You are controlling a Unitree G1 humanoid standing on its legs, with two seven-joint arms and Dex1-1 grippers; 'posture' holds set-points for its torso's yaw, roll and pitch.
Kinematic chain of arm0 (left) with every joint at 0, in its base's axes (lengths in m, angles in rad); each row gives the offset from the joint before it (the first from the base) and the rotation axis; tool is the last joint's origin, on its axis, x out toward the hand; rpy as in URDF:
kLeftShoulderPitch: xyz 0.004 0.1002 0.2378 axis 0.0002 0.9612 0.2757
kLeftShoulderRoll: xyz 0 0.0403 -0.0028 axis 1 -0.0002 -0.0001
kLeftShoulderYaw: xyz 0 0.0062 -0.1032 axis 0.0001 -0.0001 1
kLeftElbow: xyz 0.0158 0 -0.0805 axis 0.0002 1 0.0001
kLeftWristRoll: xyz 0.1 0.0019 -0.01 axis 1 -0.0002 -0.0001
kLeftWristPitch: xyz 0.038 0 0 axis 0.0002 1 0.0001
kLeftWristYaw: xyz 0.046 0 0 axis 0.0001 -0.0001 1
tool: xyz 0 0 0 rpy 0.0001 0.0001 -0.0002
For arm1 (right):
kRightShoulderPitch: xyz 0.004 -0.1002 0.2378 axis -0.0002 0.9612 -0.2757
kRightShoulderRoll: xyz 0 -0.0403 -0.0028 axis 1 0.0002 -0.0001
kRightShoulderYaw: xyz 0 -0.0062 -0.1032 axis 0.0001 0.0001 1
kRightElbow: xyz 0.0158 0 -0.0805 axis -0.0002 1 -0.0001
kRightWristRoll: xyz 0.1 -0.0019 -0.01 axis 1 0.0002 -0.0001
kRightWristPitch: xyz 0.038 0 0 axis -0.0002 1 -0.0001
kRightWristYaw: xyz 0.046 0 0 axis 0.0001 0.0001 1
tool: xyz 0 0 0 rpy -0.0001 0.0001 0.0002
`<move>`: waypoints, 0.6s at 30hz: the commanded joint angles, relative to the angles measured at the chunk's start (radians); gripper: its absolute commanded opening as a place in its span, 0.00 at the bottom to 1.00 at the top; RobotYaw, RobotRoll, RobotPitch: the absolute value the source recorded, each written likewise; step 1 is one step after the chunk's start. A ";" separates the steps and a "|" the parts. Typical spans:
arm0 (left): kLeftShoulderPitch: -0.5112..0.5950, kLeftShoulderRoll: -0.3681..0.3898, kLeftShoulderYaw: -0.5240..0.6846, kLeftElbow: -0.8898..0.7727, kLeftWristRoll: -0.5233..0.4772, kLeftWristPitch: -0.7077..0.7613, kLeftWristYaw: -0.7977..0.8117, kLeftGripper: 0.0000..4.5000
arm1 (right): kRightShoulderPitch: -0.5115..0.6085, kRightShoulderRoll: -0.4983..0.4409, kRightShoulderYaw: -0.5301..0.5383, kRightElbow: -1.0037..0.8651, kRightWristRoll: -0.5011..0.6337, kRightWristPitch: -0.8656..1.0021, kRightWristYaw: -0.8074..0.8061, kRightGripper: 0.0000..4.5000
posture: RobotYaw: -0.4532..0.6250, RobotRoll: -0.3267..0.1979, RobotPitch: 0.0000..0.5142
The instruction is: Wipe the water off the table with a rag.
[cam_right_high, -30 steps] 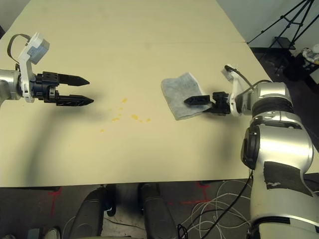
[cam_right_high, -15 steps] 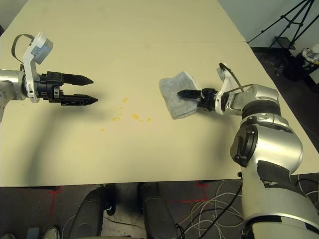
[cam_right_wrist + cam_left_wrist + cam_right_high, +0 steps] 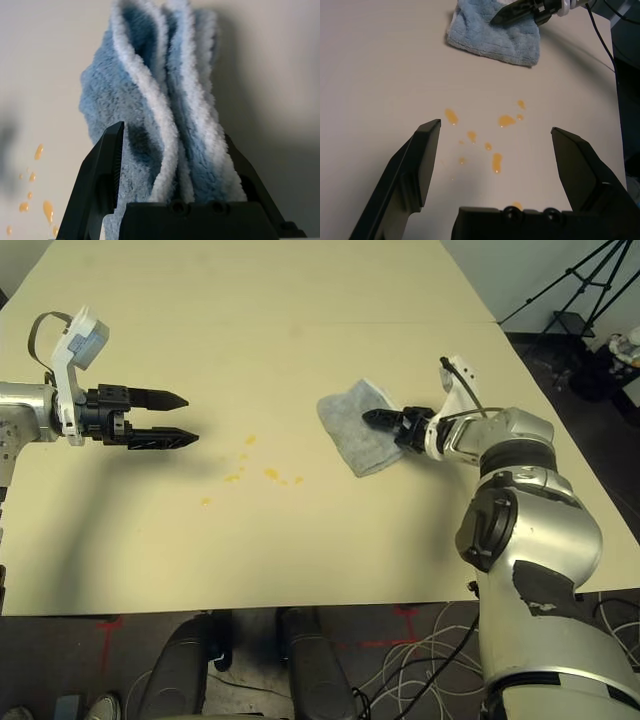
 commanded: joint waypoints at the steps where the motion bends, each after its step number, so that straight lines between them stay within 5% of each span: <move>1: -0.006 -0.002 0.002 0.017 0.007 -0.017 0.001 1.00 | 0.013 0.001 0.069 -0.016 -0.044 0.009 0.058 0.60 | 0.42 0.62 0.49; 3: -0.009 -0.005 0.001 0.021 0.009 -0.020 0.003 1.00 | 0.024 0.000 0.096 -0.017 -0.058 0.004 0.081 0.60 | 0.42 0.62 0.49; 9: -0.002 -0.010 -0.001 0.014 0.006 -0.020 0.007 1.00 | 0.039 -0.001 0.105 -0.013 -0.061 -0.015 0.077 0.99 | 0.42 0.62 0.49; 11: 0.002 -0.009 0.000 0.012 0.005 -0.021 0.006 1.00 | 0.042 0.001 0.106 -0.012 -0.061 -0.014 0.081 0.96 | 0.42 0.62 0.49; 18: 0.001 -0.003 0.002 0.015 0.007 -0.020 0.006 1.00 | 0.045 -0.003 0.109 -0.009 -0.062 -0.018 0.074 0.61 | 0.43 0.62 0.50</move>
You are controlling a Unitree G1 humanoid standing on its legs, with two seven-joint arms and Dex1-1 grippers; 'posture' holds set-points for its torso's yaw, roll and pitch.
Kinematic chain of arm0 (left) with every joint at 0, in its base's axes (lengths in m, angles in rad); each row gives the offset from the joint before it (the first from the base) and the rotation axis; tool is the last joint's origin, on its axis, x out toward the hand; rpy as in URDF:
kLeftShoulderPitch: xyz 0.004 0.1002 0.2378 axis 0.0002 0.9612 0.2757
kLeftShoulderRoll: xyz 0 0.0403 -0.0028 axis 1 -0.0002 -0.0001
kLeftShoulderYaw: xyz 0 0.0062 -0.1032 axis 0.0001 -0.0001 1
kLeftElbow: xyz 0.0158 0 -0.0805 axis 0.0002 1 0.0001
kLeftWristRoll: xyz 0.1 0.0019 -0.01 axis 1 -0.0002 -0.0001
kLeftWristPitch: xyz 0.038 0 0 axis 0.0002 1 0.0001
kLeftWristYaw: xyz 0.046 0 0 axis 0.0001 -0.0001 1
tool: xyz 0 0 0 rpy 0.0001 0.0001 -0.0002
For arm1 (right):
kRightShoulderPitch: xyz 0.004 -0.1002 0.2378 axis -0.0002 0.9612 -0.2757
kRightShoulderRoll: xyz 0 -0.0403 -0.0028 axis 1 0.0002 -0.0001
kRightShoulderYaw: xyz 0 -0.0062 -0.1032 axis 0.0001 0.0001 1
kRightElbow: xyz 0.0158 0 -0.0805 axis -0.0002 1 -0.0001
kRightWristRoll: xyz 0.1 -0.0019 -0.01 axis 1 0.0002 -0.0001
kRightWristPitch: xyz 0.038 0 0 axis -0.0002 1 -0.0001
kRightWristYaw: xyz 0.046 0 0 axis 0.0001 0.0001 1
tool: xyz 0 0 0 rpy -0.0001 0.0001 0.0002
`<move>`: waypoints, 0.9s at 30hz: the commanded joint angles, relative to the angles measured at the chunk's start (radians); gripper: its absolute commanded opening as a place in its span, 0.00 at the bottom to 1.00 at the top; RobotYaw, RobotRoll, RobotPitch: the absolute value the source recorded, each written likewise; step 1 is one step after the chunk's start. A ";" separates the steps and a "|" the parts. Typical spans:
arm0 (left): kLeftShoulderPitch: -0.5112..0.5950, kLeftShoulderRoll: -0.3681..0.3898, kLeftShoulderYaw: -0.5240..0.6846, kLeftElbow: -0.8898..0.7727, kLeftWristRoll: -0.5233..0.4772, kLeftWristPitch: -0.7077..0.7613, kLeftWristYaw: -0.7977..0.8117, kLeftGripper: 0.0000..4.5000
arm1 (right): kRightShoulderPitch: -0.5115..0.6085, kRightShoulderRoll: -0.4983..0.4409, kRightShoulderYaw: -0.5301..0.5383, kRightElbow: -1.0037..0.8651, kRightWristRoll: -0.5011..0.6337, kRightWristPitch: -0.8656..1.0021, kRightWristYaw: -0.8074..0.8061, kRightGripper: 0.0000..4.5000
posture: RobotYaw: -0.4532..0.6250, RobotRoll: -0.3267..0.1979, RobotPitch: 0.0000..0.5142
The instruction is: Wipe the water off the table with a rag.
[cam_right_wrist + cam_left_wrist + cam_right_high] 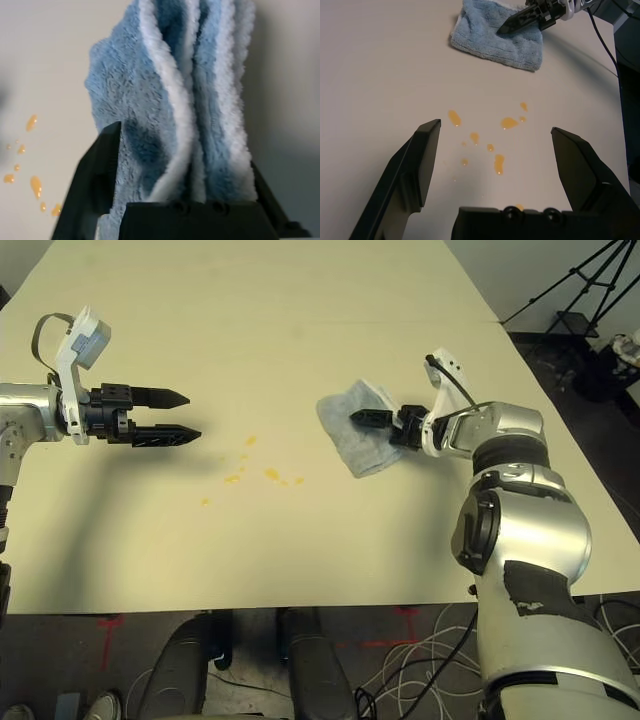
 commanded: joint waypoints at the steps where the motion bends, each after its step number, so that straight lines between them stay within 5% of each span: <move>1: 0.007 0.007 0.002 -0.001 0.004 -0.004 -0.002 1.00 | 0.028 -0.002 0.017 0.023 -0.020 0.007 -0.016 0.61 | 0.43 0.62 0.50; 14: 0.006 0.004 0.002 0.003 0.005 -0.008 0.002 1.00 | 0.017 -0.004 0.021 0.022 -0.024 -0.020 -0.020 0.61 | 0.42 0.62 0.50; 15: 0.006 0.004 0.001 0.004 0.005 -0.008 0.002 1.00 | 0.016 -0.004 0.018 0.022 -0.022 -0.022 -0.024 0.77 | 0.42 0.62 0.50; 19: 0.006 0.001 0.000 0.005 0.006 -0.010 0.004 1.00 | 0.016 -0.007 0.013 0.023 -0.020 -0.035 -0.035 1.00 | 0.42 0.62 0.50; 27: 0.005 0.002 -0.001 0.010 0.007 -0.013 0.003 1.00 | 0.007 -0.011 -0.021 0.025 0.003 -0.079 -0.083 1.00 | 0.42 0.62 0.50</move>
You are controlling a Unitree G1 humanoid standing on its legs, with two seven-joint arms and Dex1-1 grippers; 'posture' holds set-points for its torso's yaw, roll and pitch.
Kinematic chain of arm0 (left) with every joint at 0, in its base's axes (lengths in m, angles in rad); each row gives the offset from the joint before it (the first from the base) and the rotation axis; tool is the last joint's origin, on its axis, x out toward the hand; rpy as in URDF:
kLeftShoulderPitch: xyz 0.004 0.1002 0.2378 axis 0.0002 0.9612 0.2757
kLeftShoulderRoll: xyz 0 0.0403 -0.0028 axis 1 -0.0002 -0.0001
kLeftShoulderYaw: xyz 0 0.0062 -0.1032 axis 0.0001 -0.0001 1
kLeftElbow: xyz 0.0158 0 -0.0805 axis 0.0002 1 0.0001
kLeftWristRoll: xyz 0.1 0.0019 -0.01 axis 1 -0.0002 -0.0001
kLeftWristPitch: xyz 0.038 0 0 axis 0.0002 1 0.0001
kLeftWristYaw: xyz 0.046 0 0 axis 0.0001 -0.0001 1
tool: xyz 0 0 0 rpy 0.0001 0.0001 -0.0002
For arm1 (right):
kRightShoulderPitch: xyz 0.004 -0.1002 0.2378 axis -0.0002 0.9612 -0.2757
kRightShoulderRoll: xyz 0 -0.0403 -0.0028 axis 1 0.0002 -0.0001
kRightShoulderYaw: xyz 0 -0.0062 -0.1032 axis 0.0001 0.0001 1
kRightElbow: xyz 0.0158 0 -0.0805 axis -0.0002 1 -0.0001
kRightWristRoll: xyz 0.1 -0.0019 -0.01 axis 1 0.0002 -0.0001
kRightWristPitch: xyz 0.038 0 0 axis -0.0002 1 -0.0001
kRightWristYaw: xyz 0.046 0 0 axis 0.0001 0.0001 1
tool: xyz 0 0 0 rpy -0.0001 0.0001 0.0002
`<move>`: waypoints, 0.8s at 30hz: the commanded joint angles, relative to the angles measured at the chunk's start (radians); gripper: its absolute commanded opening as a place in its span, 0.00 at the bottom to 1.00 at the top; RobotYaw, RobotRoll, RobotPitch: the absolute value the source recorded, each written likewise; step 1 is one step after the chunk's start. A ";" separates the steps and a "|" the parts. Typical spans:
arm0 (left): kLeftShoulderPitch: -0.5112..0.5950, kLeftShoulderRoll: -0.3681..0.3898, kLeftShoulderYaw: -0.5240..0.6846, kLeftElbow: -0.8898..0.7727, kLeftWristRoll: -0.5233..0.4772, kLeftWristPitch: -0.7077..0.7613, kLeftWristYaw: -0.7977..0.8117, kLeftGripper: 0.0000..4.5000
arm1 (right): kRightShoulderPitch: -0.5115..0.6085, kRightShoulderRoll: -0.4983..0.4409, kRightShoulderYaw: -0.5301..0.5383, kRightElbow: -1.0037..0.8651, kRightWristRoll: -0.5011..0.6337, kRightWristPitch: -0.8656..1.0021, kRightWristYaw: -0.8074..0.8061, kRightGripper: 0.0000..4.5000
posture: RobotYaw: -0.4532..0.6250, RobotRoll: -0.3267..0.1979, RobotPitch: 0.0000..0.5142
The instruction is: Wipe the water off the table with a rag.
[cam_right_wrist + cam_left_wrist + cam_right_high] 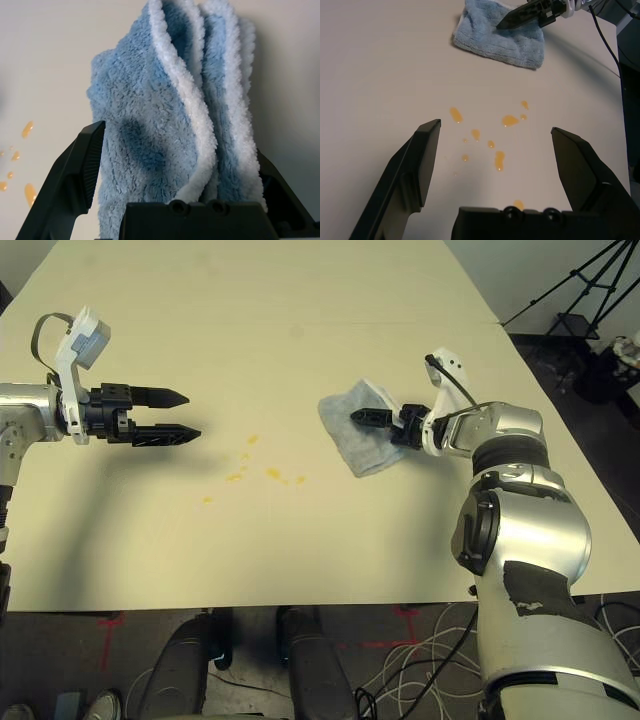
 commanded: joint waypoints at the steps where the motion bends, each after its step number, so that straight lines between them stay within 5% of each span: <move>1: 0.005 0.002 -0.001 0.006 0.007 -0.008 -0.003 1.00 | 0.009 -0.012 -0.009 0.023 -0.001 -0.003 -0.020 1.00 | 0.42 0.62 0.50; 6: 0.005 0.000 -0.003 0.008 0.007 -0.011 -0.003 1.00 | 0.002 -0.019 0.003 0.022 -0.004 0.016 0.011 1.00 | 0.42 0.62 0.50; 14: 0.006 0.000 -0.003 0.009 0.008 -0.013 -0.004 1.00 | -0.007 -0.047 0.072 0.018 -0.047 0.074 0.121 0.53 | 0.41 0.62 0.50; 24: 0.006 -0.007 -0.006 0.016 0.010 -0.021 -0.004 1.00 | -0.010 -0.079 0.124 0.015 -0.081 0.103 0.207 0.53 | 0.40 0.62 0.49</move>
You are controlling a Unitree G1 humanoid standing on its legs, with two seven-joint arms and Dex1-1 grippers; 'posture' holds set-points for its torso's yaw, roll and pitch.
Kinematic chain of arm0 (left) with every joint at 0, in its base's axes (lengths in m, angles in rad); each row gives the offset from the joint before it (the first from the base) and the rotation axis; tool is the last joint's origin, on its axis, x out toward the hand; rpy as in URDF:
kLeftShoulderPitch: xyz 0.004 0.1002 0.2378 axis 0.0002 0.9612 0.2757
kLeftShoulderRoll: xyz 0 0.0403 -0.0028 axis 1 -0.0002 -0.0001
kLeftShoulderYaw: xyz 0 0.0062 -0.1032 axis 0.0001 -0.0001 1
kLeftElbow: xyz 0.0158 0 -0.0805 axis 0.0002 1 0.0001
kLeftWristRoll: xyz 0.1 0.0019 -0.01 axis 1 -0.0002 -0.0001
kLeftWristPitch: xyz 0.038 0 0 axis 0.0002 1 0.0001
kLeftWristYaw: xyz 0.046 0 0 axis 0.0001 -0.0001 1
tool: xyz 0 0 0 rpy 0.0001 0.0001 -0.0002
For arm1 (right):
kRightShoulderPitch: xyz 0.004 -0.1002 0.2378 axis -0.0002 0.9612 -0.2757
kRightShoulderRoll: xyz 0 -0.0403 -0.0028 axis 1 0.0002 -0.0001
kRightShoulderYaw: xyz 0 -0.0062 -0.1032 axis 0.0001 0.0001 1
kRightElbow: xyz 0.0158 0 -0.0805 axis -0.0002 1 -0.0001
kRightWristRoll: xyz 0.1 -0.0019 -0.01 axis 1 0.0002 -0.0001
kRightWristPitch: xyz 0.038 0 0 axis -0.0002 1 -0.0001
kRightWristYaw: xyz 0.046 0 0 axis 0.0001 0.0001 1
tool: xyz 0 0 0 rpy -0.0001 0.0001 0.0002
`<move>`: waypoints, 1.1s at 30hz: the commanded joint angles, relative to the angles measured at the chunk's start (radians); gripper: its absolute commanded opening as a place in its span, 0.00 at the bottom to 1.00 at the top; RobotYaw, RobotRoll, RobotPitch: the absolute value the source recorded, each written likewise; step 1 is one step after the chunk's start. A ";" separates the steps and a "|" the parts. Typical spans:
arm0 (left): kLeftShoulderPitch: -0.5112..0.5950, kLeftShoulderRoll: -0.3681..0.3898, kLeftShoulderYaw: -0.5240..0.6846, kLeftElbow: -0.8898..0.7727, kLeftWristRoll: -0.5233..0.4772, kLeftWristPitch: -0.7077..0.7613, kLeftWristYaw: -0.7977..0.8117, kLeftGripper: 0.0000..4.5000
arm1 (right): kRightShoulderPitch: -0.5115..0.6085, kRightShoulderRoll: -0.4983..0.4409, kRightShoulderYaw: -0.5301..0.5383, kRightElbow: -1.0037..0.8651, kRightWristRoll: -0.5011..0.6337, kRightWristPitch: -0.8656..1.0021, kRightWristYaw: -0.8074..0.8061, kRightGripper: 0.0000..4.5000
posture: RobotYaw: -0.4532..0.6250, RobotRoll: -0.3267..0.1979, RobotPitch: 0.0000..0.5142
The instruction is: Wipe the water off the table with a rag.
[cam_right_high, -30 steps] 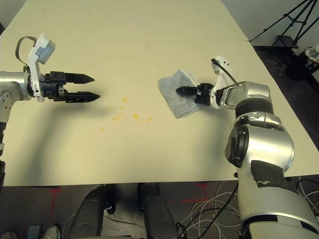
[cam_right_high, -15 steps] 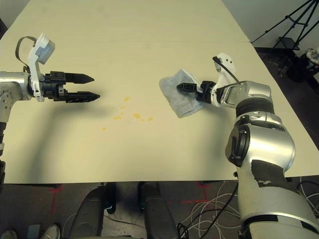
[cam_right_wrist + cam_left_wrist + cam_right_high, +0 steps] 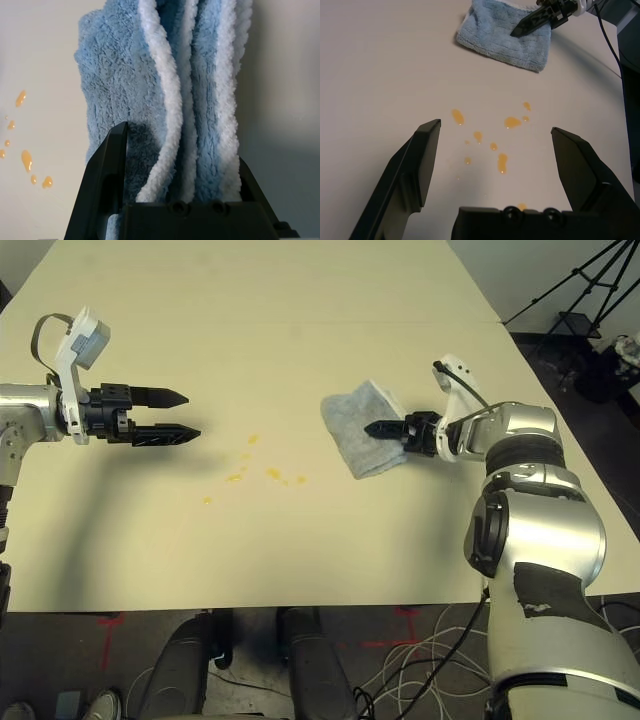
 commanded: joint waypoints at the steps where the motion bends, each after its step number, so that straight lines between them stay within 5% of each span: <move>1: 0.005 -0.003 -0.006 0.007 0.010 -0.009 -0.004 1.00 | -0.006 -0.016 0.022 0.004 -0.019 0.020 0.030 0.53 | 0.40 0.62 0.49; 7: 0.004 -0.007 -0.009 0.009 0.009 -0.011 -0.004 1.00 | -0.009 -0.025 0.067 0.001 -0.041 0.067 0.101 0.53 | 0.40 0.62 0.50; 14: 0.007 -0.009 -0.007 0.008 0.011 -0.010 -0.003 1.00 | -0.008 -0.063 0.050 -0.003 -0.030 0.059 0.083 0.99 | 0.40 0.62 0.50; 33: -0.004 -0.023 -0.014 0.025 0.016 -0.023 -0.009 1.00 | 0.029 -0.024 -0.012 0.003 0.005 0.083 0.039 0.99 | 0.39 0.62 0.50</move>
